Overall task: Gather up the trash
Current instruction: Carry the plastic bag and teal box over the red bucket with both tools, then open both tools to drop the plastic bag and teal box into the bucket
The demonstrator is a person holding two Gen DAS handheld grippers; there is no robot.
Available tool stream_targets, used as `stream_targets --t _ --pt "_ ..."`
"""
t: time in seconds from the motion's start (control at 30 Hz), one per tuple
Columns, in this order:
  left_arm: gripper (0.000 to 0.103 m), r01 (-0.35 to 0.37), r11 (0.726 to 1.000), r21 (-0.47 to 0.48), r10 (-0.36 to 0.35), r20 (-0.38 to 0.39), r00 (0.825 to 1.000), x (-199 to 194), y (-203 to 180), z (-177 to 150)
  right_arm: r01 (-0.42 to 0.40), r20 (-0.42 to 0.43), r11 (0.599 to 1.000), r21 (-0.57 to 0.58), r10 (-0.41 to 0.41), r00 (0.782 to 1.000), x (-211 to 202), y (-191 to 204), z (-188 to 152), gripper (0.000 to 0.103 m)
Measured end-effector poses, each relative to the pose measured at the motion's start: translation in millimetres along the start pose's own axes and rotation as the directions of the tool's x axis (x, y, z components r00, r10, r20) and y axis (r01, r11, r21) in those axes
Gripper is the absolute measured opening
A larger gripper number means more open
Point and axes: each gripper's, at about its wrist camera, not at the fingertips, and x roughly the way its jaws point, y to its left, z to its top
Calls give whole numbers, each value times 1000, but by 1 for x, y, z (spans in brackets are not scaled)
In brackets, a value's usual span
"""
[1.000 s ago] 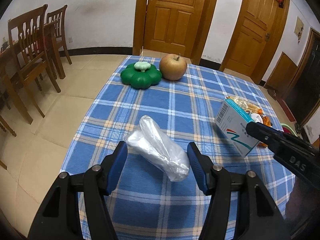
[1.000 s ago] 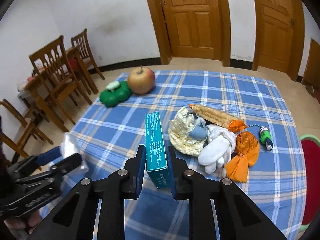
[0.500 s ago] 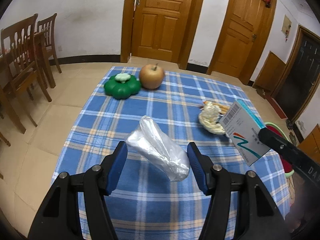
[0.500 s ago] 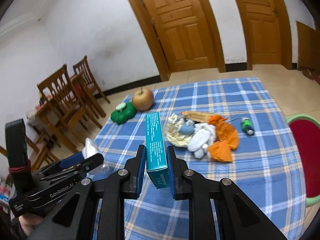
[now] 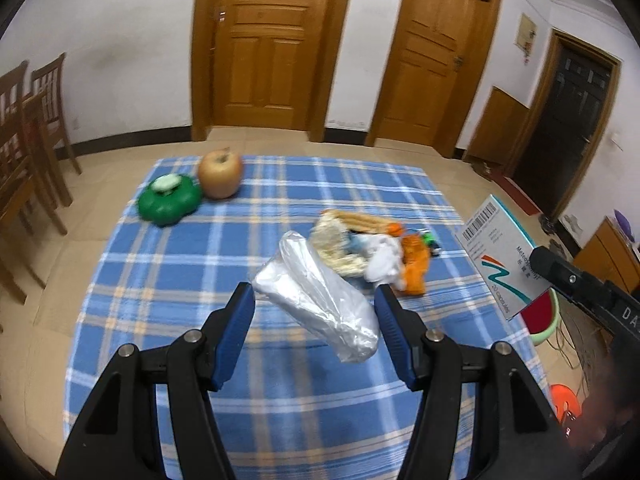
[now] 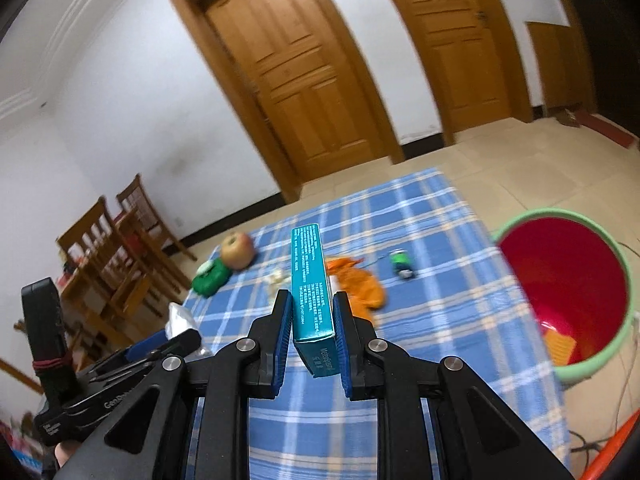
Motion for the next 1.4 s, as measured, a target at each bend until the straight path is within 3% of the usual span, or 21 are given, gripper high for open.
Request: stream_targets --t 0.33,0.7,1.1,1.4 --pt "62 155 980 125 -152 -35 988 31 -82 19 153 63 979 138 -163 985 -38 -74 7 21" --pt "62 282 926 251 -261 -117 958 77 -179 26 272 51 929 250 -293 955 -48 -146 6 21" --pt "62 319 895 311 -262 -212 942 127 -239 16 317 14 881 350 -343 939 -52 -208 0 21" --pt "62 335 873 353 -258 -249 933 146 -264 9 305 -10 864 401 -329 944 -44 -232 -7 23"
